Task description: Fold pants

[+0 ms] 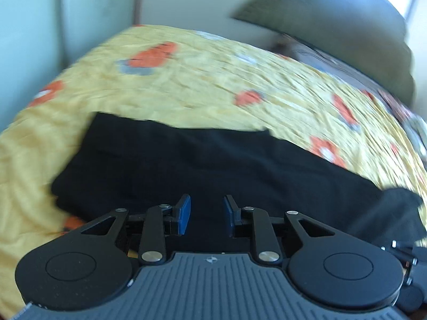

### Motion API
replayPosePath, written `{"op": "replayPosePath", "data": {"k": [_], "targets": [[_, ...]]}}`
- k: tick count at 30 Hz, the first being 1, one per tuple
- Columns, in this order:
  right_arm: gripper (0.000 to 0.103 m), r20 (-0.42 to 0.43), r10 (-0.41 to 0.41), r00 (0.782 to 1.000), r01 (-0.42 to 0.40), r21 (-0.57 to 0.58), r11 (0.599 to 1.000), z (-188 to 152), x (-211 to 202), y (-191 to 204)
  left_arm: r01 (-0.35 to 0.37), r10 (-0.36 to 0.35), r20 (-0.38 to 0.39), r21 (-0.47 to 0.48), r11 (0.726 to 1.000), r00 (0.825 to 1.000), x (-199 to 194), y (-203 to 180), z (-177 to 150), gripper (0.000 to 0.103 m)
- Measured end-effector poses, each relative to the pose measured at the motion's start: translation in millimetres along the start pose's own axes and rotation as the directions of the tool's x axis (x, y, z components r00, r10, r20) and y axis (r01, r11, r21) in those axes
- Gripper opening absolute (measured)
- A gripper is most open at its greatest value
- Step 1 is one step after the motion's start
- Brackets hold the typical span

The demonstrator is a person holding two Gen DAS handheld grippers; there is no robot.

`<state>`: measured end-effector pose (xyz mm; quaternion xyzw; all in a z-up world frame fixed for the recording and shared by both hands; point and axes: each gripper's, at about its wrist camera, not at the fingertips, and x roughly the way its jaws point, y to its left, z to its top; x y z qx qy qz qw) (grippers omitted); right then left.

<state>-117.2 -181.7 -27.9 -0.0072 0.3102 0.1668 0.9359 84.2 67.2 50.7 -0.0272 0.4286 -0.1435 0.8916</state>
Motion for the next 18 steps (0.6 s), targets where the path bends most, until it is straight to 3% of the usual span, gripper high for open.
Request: {"op": "replayPosePath", "data": {"k": [2, 4, 5, 8, 10, 13, 14, 16, 18], "targets": [[0.022, 0.060, -0.057, 0.997, 0.047, 0.153, 0.987, -7.5, -19.5, -30.1, 0.078, -0.076, -0.034, 0.075, 0.994, 0.997, 15.7, -32.3, -2.3, 0.033], [0.068, 0.096, -0.171, 0.981, 0.129, 0.337, 0.933, -20.7, -41.4, -68.4, 0.148, -0.139, -0.070, 0.154, 0.977, 0.988, 30.3, -64.7, -5.9, 0.039], [0.076, 0.106, -0.223, 0.969, 0.157, 0.435, 0.887, -28.7, -53.3, -89.1, 0.172, -0.159, -0.080, 0.195, 0.966, 0.984, 36.3, -79.6, -8.4, 0.040], [0.078, 0.155, -0.303, 0.940, 0.120, 0.683, 0.720, -57.1, -85.6, -151.8, 0.193, -0.177, -0.078, 0.324, 0.926, 0.981, 51.6, -117.7, -18.4, 0.048], [0.081, 0.161, -0.348, 0.923, 0.075, 0.814, 0.576, -77.8, -98.0, -189.0, 0.169, -0.158, -0.061, 0.385, 0.907, 0.986, 61.7, -134.1, -27.5, 0.050], [0.082, 0.140, -0.343, 0.929, 0.011, 0.915, 0.404, -102.7, -95.8, -233.0, 0.154, -0.127, -0.093, 0.418, 0.895, 0.988, 76.1, -146.9, -40.1, 0.050], [0.082, 0.147, -0.321, 0.935, -0.023, 0.933, 0.359, -107.9, -92.9, -243.6, 0.160, -0.125, -0.109, 0.421, 0.893, 0.986, 79.7, -149.9, -43.0, 0.050], [0.083, 0.187, -0.291, 0.938, -0.091, 0.946, 0.312, -109.9, -88.4, -256.0, 0.158, -0.114, -0.125, 0.435, 0.886, 0.986, 83.7, -153.4, -50.3, 0.051], [0.083, 0.175, -0.287, 0.942, -0.086, 0.951, 0.298, -96.7, -84.9, -265.3, 0.136, -0.100, -0.102, 0.459, 0.878, 0.990, 83.2, -157.4, -54.9, 0.052]]}}
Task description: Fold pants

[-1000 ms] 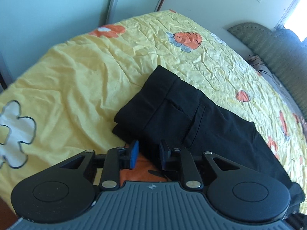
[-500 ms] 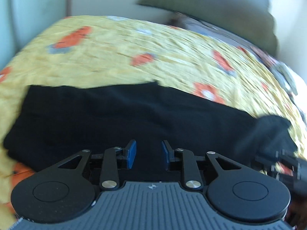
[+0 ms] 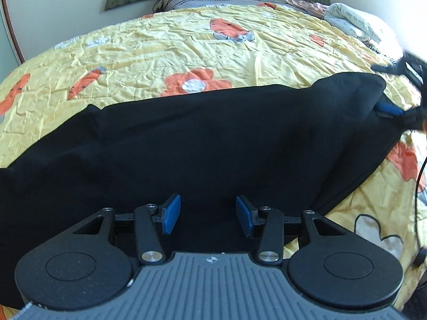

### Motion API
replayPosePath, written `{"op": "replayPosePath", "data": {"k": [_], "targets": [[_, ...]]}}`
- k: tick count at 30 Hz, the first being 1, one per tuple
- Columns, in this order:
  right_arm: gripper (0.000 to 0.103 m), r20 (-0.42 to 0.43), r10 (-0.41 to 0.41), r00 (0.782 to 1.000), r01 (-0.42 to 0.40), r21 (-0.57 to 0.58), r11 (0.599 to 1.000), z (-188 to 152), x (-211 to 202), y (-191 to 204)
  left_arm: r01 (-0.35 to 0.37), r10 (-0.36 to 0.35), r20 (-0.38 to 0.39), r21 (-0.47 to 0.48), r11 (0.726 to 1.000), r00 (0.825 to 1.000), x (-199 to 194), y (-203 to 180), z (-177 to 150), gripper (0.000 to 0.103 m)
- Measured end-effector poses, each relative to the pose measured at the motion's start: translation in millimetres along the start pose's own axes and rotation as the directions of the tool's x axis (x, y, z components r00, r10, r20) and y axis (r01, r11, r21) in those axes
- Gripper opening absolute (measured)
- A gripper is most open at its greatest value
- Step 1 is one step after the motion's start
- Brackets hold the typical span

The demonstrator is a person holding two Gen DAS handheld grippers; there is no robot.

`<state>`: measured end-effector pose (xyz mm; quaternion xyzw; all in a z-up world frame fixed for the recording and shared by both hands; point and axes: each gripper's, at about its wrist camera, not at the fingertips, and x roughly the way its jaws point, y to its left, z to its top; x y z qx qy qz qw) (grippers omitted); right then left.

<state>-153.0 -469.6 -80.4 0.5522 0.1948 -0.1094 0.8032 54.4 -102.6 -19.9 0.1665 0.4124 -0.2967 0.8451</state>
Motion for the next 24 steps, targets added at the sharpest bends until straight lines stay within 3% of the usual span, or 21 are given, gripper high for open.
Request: {"op": "replayPosePath", "data": {"k": [8, 10, 13, 16, 18, 24], "targets": [[0.084, -0.094, -0.047, 0.994, 0.030, -0.175, 0.984, 37.7, 86.6, 76.5, 0.000, 0.000, 0.002, 0.005, 1.000, 1.000, -0.4, -3.9, 0.7, 0.056], [0.082, -0.141, -0.035, 0.989, 0.000, -0.244, 0.970, 42.2, 107.4, 90.3, 0.001, -0.001, -0.002, 0.004, 1.000, 1.000, 1.5, -3.4, 1.9, 0.057], [0.083, -0.052, -0.101, 0.994, 0.080, -0.309, 0.948, 46.3, 110.1, 102.6, 0.006, -0.006, -0.006, 0.001, 1.000, 1.000, 2.8, -2.3, 3.0, 0.060], [0.083, 0.069, -0.008, 0.998, 0.027, -0.281, 0.959, 50.1, 75.6, 92.5, 0.015, -0.015, -0.002, -0.011, 1.000, 1.000, 3.1, 0.2, 1.9, 0.061], [0.083, 0.122, -0.024, 0.992, 0.053, -0.235, 0.970, 55.6, 56.7, 74.9, 0.017, -0.017, 0.002, -0.009, 1.000, 1.000, 3.2, 0.0, 1.2, 0.063], [0.084, 0.014, -0.028, 1.000, 0.029, -0.072, 0.997, 57.3, 57.7, 20.4, 0.016, -0.016, 0.007, -0.009, 1.000, 1.000, 5.5, -3.0, 1.5, 0.067]]}}
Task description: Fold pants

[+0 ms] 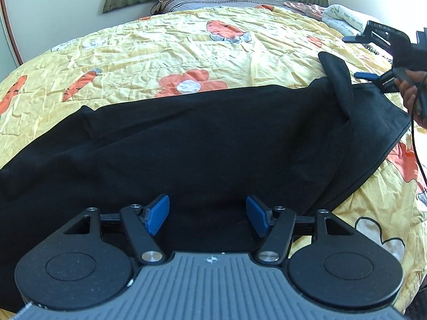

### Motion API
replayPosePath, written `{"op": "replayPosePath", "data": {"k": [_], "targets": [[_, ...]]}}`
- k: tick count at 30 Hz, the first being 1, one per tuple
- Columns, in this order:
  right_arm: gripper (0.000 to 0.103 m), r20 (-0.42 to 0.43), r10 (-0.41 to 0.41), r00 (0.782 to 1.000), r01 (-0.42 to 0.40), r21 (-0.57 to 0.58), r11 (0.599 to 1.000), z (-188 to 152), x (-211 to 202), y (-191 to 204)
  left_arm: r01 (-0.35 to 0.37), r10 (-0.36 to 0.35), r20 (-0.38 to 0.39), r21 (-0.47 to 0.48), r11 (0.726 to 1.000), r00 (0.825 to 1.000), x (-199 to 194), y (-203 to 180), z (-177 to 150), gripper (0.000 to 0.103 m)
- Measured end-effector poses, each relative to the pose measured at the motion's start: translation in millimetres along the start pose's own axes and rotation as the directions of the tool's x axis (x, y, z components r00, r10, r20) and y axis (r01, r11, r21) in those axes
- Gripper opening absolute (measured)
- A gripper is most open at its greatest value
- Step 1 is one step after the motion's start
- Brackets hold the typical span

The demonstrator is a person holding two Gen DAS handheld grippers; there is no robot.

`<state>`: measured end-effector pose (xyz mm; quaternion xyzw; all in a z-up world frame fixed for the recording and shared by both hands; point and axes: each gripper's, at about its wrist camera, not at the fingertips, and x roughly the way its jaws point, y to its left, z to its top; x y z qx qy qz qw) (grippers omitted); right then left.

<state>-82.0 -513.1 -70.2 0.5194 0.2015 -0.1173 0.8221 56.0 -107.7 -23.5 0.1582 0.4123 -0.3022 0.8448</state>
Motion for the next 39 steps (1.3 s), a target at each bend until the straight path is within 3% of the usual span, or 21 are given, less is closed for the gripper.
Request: {"op": "replayPosePath", "data": {"k": [4, 9, 19, 20, 22, 24, 27, 32, 39], "targets": [[0.084, -0.038, 0.087, 0.995, -0.086, 0.028, 0.996, -9.8, 5.3, -1.5, 0.001, -0.001, -0.001, -0.001, 1.000, 1.000, -0.1, 0.3, 0.1, 0.068], [0.084, -0.057, 0.134, 0.989, -0.134, 0.014, 0.991, -11.4, 11.0, 8.0, -0.002, 0.001, -0.002, -0.004, 1.000, 1.000, 0.1, 0.2, -0.1, 0.069], [0.082, 0.024, 0.163, 0.986, -0.164, 0.116, 0.980, 8.4, 39.5, -12.2, -0.002, 0.002, -0.002, 0.003, 1.000, 1.000, 2.0, -0.5, 0.4, 0.071], [0.077, 0.024, 0.155, 0.988, -0.157, 0.127, 0.979, 9.6, 42.9, -13.9, -0.003, 0.003, -0.003, 0.002, 1.000, 1.000, 2.0, -0.7, 0.4, 0.071], [0.031, 0.008, 0.110, 0.994, -0.110, 0.130, 0.985, 10.4, 48.7, -15.5, -0.004, 0.004, -0.005, 0.004, 1.000, 1.000, 1.8, -0.9, 1.6, 0.071], [0.011, 0.007, 0.078, 0.997, -0.078, 0.110, 0.991, 8.8, 48.9, -14.8, -0.003, 0.003, 0.008, -0.001, 1.000, 1.000, -1.2, -1.1, 4.2, 0.069], [0.008, 0.039, 0.047, 0.998, -0.049, 0.049, 0.998, 5.5, 35.0, -4.8, 0.021, -0.023, 0.060, 0.034, 0.999, 0.998, -10.7, -9.6, 9.6, 0.069], [0.007, 0.124, 0.107, 0.986, -0.109, 0.009, 0.994, 8.3, -9.2, 20.7, 0.091, -0.116, 0.128, 0.181, 0.979, 0.985, -21.0, -47.1, 16.1, 0.072], [0.007, 0.200, 0.174, 0.964, -0.173, -0.021, 0.985, 6.0, -72.8, 44.2, 0.066, -0.150, 0.197, 0.379, 0.923, 0.969, -13.4, -112.9, 12.2, 0.073]]}}
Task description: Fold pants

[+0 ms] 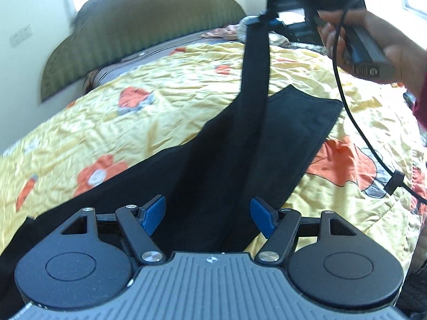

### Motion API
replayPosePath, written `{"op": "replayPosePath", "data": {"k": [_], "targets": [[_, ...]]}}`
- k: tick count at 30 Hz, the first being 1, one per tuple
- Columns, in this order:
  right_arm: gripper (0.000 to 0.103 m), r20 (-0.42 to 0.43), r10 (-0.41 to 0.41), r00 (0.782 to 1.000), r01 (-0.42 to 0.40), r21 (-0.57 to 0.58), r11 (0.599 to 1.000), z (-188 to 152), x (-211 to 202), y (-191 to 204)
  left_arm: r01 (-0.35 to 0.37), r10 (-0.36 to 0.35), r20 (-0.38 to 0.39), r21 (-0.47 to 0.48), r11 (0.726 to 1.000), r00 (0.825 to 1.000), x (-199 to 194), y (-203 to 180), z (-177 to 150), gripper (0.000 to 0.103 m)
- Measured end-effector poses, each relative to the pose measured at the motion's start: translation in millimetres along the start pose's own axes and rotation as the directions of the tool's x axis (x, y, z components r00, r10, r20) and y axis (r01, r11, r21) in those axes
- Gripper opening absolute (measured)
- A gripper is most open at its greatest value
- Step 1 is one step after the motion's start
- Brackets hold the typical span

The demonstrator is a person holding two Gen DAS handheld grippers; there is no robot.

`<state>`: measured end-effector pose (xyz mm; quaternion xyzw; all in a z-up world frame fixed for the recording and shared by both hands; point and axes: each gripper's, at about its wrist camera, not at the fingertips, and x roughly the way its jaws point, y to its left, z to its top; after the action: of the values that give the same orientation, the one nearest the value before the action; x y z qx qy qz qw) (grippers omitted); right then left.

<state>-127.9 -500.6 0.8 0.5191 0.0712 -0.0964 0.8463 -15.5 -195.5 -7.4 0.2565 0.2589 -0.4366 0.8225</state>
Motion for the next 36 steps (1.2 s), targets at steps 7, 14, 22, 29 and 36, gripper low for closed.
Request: {"op": "replayPosePath", "data": {"k": [7, 14, 22, 29, 36], "targets": [[0.007, 0.001, 0.013, 1.000, -0.013, 0.013, 1.000, 1.7, -19.7, -2.4, -0.095, 0.095, 0.009, 0.102, 0.990, 0.995, 28.3, -33.9, 3.0, 0.061], [0.007, -0.043, 0.004, 0.999, -0.003, 0.025, 1.000, 9.0, -8.6, -11.2, -0.064, 0.064, 0.003, 0.040, 0.997, 0.998, 34.9, -29.8, 2.8, 0.011], [0.007, -0.001, -0.040, 0.999, 0.040, 0.010, 0.999, 0.8, -41.5, -47.5, -0.020, 0.020, 0.020, 0.042, 0.999, 1.000, 18.1, -35.7, 0.3, 0.010], [0.007, -0.007, -0.194, 0.981, 0.194, 0.134, 0.972, -25.4, -69.5, -111.7, -0.015, 0.015, -0.002, 0.038, 0.999, 1.000, 20.5, -38.5, -3.6, 0.010], [0.007, -0.004, -0.305, 0.952, 0.304, 0.048, 0.951, -34.2, -83.7, -114.6, -0.016, 0.017, -0.018, 0.043, 0.999, 1.000, 24.4, -43.3, -8.0, 0.010]]}}
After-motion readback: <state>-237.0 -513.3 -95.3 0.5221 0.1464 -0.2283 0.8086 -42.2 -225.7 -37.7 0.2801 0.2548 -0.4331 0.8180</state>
